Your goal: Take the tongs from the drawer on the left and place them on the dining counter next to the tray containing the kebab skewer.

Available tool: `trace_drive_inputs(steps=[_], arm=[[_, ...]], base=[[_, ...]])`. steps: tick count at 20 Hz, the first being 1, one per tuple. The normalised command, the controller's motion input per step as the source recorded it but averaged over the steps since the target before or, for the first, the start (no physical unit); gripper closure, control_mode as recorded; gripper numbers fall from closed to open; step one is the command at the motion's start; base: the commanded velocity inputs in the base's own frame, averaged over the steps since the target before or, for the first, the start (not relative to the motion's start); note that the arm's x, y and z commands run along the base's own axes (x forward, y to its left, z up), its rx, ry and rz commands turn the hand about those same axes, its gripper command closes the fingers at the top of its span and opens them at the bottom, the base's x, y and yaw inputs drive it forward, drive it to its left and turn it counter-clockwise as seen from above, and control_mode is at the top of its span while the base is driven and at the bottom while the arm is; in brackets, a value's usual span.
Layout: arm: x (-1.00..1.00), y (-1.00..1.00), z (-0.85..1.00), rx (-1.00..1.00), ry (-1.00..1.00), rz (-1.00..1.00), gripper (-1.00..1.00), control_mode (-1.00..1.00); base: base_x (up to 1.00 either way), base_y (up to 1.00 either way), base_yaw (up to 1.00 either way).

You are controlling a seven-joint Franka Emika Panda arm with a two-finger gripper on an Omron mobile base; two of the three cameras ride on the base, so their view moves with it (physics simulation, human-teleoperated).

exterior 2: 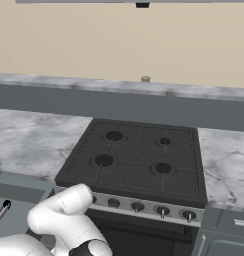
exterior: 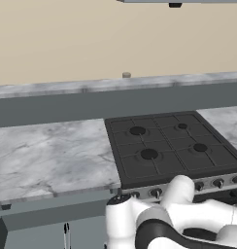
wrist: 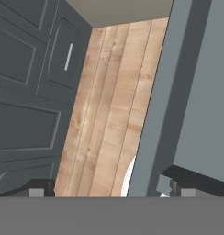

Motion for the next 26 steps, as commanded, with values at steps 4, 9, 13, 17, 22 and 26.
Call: trace_drive_inputs(steps=[4,9,13,17,22,26], arm=[[0.01,-0.14,0.29,0.00,-0.04,-0.02,-1.00,-1.00],[0.01,-0.01,0.15,-0.01,-0.07,-0.02,-1.00,-1.00],[0.01,-0.05,0.15,0.00,-0.05,-0.02,-1.00,-1.00],[0.19,-0.25,0.09,0.00,-0.01,-0.03,-1.00,-1.00],[0.25,-0.27,0.00,0.00,0.00,-0.01,-1.00,-1.00],[0.11,-0.20,0.00,0.00,0.00,0.00,-1.00,-1.00]], base=[[0.00,0.00,0.00],[0.00,0.00,0.00],[0.00,0.00,0.00],[0.00,0.00,0.00],[0.00,0.00,0.00],[0.00,0.00,0.00]])
